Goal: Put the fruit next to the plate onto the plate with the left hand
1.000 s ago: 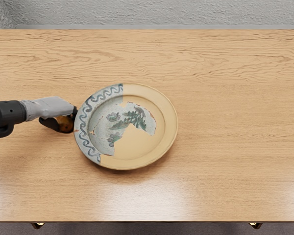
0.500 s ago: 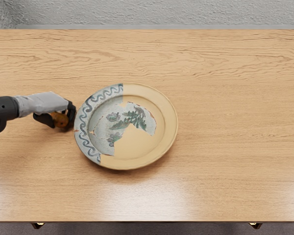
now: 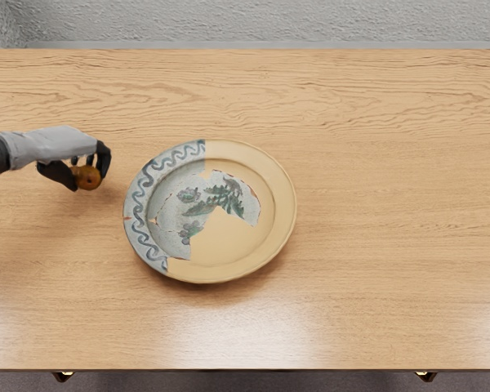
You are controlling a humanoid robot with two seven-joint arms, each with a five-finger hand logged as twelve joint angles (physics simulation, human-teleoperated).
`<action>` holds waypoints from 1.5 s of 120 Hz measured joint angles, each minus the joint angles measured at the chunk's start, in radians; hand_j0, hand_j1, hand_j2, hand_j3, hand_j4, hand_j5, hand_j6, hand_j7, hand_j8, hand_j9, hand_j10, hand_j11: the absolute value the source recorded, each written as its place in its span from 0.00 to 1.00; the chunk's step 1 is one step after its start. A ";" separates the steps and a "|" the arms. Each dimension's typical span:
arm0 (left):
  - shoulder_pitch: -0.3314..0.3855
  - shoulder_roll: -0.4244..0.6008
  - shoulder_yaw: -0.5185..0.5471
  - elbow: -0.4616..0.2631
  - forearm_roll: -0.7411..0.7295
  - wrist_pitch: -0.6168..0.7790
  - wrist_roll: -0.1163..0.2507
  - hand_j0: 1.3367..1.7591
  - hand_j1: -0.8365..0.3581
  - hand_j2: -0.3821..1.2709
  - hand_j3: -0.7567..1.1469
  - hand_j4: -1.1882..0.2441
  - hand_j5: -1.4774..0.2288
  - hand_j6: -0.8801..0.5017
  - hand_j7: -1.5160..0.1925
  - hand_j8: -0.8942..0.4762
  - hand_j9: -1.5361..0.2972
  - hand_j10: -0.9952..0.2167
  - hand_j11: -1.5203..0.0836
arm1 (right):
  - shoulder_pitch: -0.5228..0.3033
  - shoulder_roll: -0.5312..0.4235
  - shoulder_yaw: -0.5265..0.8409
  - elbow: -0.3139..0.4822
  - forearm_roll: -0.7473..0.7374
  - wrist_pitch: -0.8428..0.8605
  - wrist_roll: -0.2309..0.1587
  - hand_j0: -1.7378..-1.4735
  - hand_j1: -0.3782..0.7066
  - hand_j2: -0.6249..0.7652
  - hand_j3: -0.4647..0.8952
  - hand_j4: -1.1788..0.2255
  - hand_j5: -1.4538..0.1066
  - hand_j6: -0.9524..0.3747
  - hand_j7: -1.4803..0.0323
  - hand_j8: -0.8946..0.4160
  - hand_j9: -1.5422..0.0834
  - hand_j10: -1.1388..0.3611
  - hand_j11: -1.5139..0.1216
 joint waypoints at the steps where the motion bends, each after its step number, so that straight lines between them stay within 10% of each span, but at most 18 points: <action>1: -0.004 0.001 -0.001 -0.001 -0.002 -0.004 0.000 0.75 0.40 0.46 0.40 0.46 0.23 0.35 0.27 0.31 0.27 0.22 0.29 | 0.000 0.000 0.000 0.000 0.000 0.000 0.000 0.30 0.05 0.45 0.34 0.82 0.91 0.70 0.96 0.66 0.93 0.74 0.91; 126: -0.201 -0.077 -0.010 -0.163 -0.201 -0.195 0.001 0.76 0.35 0.64 0.40 0.34 0.26 0.28 0.28 0.17 0.28 0.19 0.30 | 0.000 0.000 0.000 0.000 0.000 0.000 0.000 0.30 0.05 0.45 0.34 0.82 0.91 0.70 0.96 0.66 0.93 0.74 0.91; 180: -0.207 -0.128 -0.010 -0.163 -0.256 -0.229 0.011 0.76 0.48 0.41 0.40 0.45 0.44 0.32 0.46 0.26 0.44 0.36 0.49 | 0.000 0.000 0.000 0.000 0.000 0.000 0.000 0.30 0.05 0.45 0.34 0.82 0.91 0.70 0.96 0.66 0.93 0.74 0.91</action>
